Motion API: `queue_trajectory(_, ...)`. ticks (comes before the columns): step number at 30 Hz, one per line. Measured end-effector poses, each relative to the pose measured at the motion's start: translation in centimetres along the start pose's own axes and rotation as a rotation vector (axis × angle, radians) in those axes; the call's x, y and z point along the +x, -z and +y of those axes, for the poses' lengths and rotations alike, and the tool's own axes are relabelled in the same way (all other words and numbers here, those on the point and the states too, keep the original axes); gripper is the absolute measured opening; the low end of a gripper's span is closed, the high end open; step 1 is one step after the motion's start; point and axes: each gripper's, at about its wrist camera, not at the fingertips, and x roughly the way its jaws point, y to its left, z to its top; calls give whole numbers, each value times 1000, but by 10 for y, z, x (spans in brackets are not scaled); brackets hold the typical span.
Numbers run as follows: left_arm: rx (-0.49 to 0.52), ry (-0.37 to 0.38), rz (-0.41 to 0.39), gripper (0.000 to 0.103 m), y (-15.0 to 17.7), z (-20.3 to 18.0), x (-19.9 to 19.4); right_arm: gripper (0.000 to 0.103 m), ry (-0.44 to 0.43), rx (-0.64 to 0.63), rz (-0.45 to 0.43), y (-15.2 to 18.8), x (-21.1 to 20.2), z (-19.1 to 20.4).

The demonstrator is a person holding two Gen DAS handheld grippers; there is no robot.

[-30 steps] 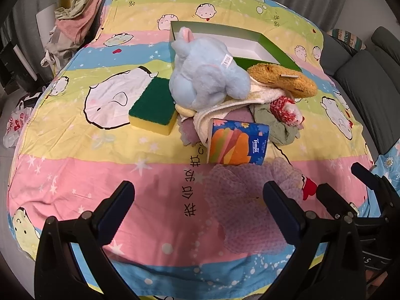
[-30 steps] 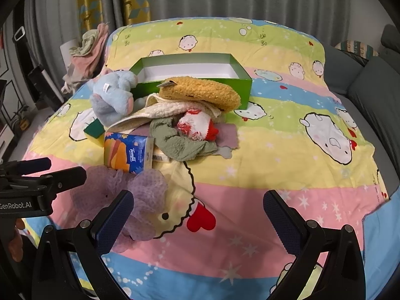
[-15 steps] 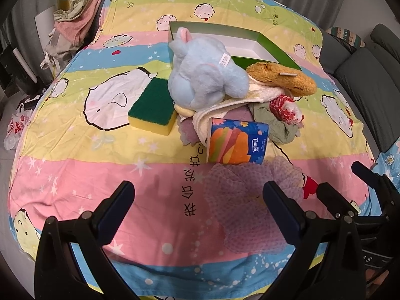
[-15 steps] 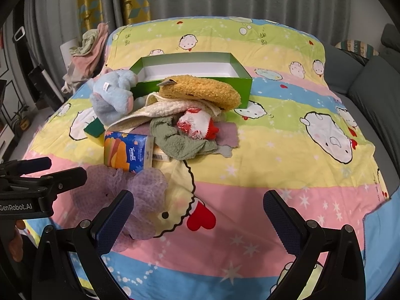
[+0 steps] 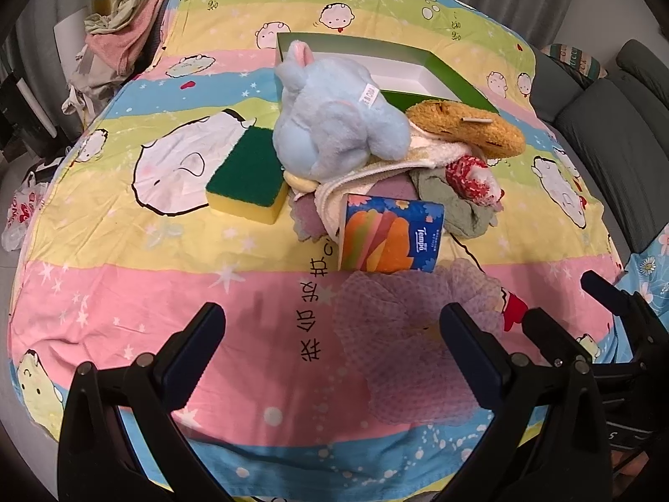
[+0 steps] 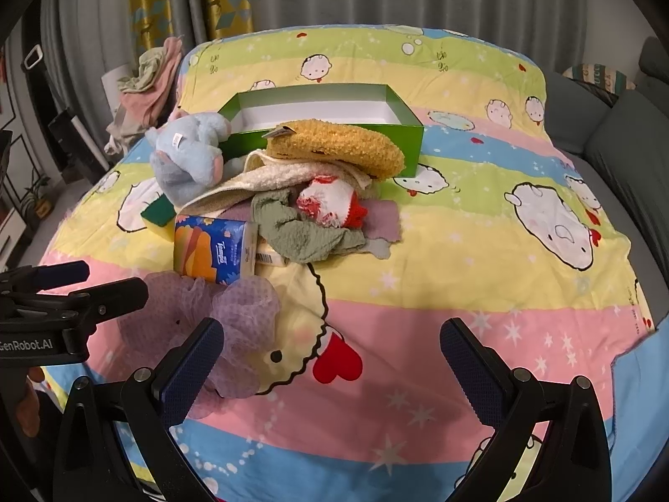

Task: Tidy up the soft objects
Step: 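Move the right gripper toward the purple mesh bath puff, then grasp the purple mesh bath puff with the right gripper and lift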

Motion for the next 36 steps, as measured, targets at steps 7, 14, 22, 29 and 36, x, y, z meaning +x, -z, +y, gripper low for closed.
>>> queue_trajectory(7, 1, 11, 9, 102, 1, -2, 4, 103, -14, 3, 7, 3, 3, -2)
queue_trajectory(14, -46, 114, 52, 102, 0, 4, 13, 103, -120, -5, 17, 9, 7, -3)
queue_trajectory(22, -53, 204, 97, 101, 6, 1, 23, 103, -242, -45, 46, 17, 15, 9)
queue_trajectory(29, -54, 293, 140, 74, 10, -6, 34, 87, -341, -76, 58, 23, 24, 23)
queue_trajectory(36, -89, 345, 144, 31, 9, -1, 37, 41, -370, -76, 76, 25, 32, 28)
